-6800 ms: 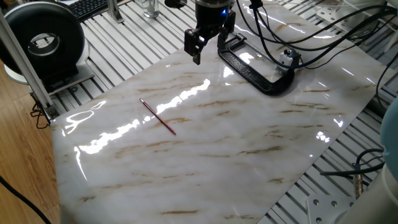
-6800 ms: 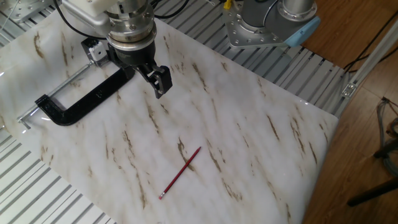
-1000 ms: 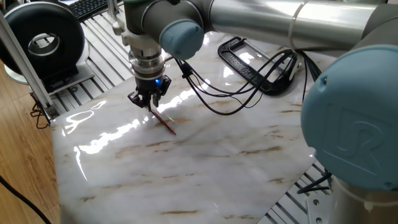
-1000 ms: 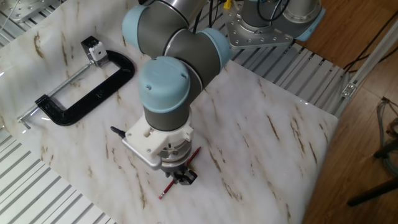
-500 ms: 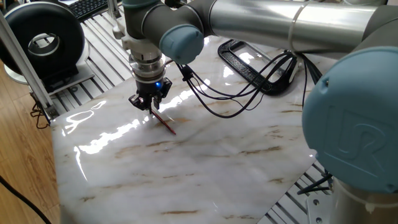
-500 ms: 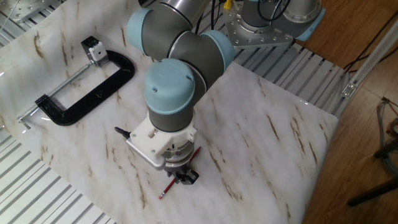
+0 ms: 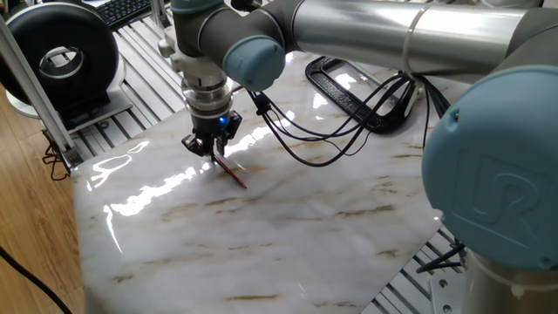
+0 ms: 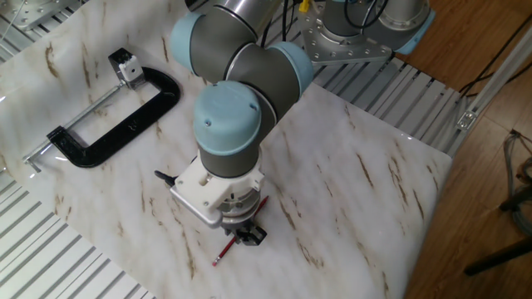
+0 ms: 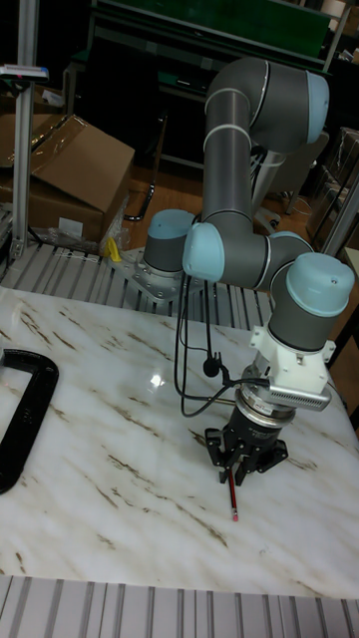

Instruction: Insert the pencil into the pencil sharpener

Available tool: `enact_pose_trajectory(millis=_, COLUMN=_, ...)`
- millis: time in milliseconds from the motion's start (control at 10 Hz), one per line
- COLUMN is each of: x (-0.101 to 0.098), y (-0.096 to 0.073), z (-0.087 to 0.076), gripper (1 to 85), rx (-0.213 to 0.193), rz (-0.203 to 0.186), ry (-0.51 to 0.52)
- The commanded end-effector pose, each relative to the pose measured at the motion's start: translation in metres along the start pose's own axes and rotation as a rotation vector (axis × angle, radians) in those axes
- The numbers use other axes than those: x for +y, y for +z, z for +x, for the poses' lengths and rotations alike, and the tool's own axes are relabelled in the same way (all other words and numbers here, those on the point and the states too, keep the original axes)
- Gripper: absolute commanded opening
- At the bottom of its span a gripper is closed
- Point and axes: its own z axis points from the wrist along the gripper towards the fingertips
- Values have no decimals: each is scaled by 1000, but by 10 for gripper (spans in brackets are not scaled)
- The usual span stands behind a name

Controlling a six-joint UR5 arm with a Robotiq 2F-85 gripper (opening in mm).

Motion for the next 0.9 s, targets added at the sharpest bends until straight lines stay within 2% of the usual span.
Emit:
enact_pose_trajectory(millis=0, x=1, y=0, z=0, gripper=287, rx=2, rz=-8, ry=9)
enact_pose_trajectory(millis=800, x=4, y=2, z=-3, gripper=257, rx=-14, rz=-13, ry=20)
